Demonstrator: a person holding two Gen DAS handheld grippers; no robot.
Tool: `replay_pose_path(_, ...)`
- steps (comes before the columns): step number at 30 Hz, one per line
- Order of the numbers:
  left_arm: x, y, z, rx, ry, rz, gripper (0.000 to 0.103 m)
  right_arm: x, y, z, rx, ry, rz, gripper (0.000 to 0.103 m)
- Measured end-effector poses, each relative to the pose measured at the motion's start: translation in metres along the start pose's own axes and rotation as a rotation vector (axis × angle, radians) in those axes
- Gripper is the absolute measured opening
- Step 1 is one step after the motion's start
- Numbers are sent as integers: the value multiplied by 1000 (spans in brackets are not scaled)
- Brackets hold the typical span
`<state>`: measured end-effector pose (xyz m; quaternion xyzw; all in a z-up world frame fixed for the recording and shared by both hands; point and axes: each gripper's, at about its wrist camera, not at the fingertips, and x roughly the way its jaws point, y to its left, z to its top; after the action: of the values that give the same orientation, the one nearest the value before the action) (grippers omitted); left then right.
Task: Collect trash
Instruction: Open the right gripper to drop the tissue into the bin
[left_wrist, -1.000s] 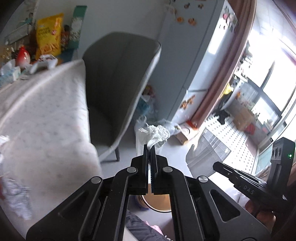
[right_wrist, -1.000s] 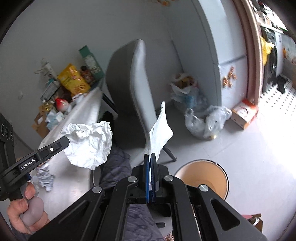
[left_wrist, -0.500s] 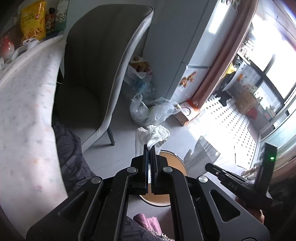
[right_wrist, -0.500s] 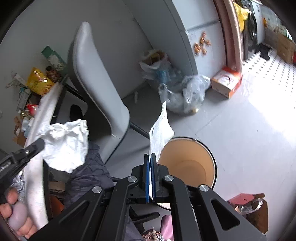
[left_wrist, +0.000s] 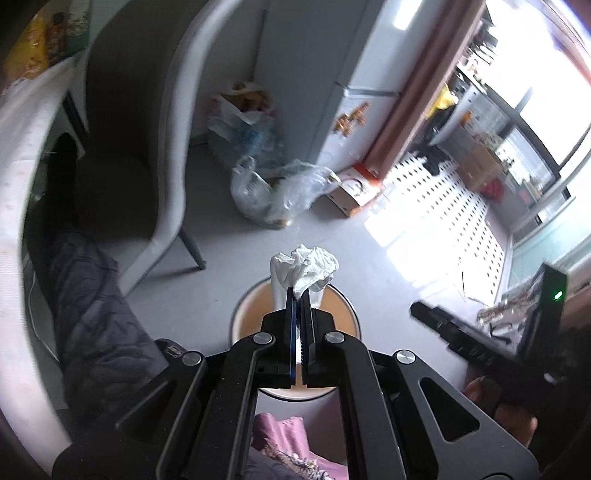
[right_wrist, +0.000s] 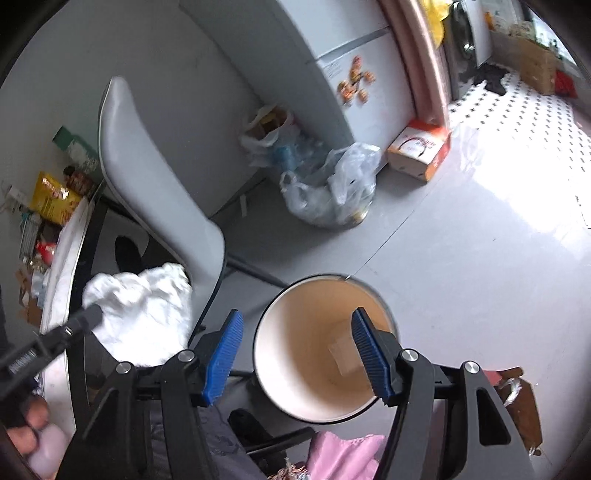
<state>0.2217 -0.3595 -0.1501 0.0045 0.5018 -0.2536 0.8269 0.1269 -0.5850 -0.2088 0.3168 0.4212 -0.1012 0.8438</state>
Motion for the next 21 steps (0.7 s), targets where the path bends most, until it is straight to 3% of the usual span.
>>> replay_pose_path(2,11,-7,-3,13,27,-23,4,-8,-5,3,13,-17,-10,61)
replay_pose_path(4,21,-10,-4,10,60,-36,36,-14,-11,5,30,-20,-2,61)
replay_pose_path(5,21,-9,-5,-6,52,-41,72,-16,-12,5,34,-21,1,61)
replay_pose_path(6,18,-7,-7,-18,24,-42,83,-19,-11,5,31,-24,-2,61)
replay_pose_path(13,-1,2,-6,-55,-24,-6,84,-30,-4,10,11,-54,-7,66)
replay_pose_path(21,-57,23,1,-113,-158,26,93,-50,42,3,-82,-103,-2,90)
